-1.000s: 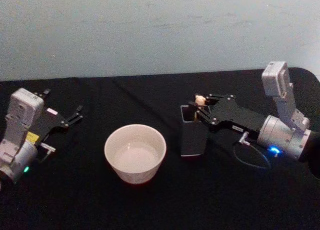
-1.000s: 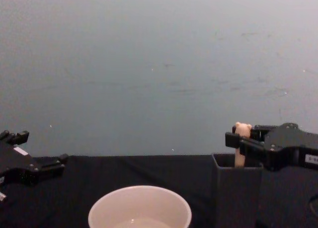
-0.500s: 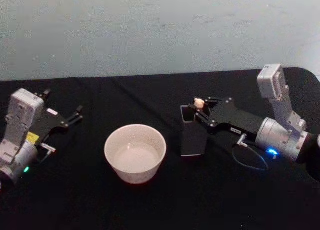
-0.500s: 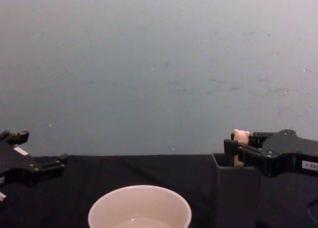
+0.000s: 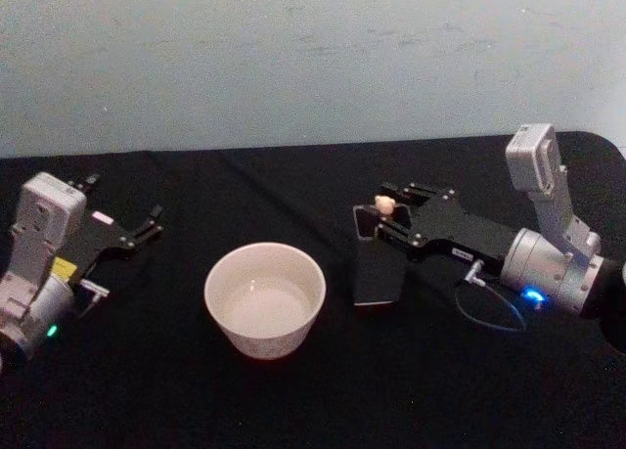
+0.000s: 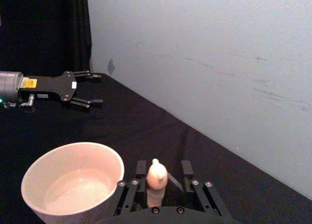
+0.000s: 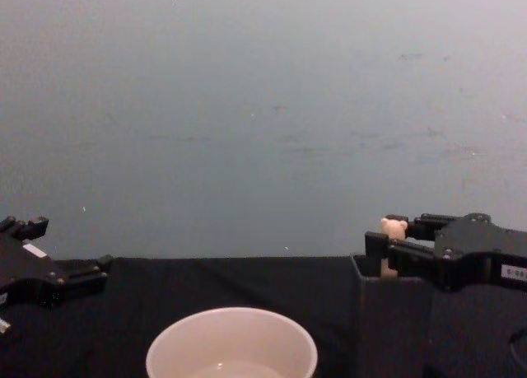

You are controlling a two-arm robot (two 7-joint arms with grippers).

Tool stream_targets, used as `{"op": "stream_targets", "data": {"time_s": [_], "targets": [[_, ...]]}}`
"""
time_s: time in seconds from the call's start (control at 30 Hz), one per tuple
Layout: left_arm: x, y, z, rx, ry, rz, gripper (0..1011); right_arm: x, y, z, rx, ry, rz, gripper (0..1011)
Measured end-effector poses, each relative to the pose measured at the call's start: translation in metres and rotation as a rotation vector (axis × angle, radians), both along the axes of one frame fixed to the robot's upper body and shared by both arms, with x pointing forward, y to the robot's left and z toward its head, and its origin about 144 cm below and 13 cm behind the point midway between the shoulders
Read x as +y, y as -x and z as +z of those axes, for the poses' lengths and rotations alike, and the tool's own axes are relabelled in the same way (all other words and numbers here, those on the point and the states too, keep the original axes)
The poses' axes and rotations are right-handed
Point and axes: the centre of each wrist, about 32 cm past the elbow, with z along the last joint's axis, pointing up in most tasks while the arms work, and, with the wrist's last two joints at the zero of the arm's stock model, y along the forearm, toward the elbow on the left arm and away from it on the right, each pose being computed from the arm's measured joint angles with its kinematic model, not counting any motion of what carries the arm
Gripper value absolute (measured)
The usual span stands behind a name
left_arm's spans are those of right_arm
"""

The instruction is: Pick up the stirring spoon with one hand, stir inside the cup, then place it back in its original position.

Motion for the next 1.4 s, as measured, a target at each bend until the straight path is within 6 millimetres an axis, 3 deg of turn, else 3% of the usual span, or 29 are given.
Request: {"op": "stream_targets", "data": {"time_s": [0.67, 0.9, 1.1, 1.27, 1.3, 1.4], "targets": [[0.0, 0.0, 0.0, 0.0, 0.0, 0.0, 1001, 0.0, 0.0, 0.0, -0.001, -0.002, 0.002, 996], [0.0, 0.0, 0.0, 0.0, 0.0, 0.0, 1001, 0.0, 0.0, 0.003, -0.016, -0.018, -0.005, 1002], [0.0, 0.0, 0.0, 0.0, 0.0, 0.0, 1001, 0.0, 0.001, 0.018, -0.113, -0.074, -0.056, 1002], [0.0, 0.0, 0.0, 0.0, 0.0, 0.0, 1001, -0.001, 0.004, 0.027, -0.184, -0.125, -0.169, 1002], [0.0, 0.0, 0.0, 0.0, 0.0, 0.0, 1001, 0.0, 0.006, 0.026, -0.201, -0.122, -0.289, 1002], [0.0, 0.0, 0.0, 0.0, 0.0, 0.0, 1001, 0.001, 0.006, 0.022, -0.182, -0.103, -0.381, 1002]]}}
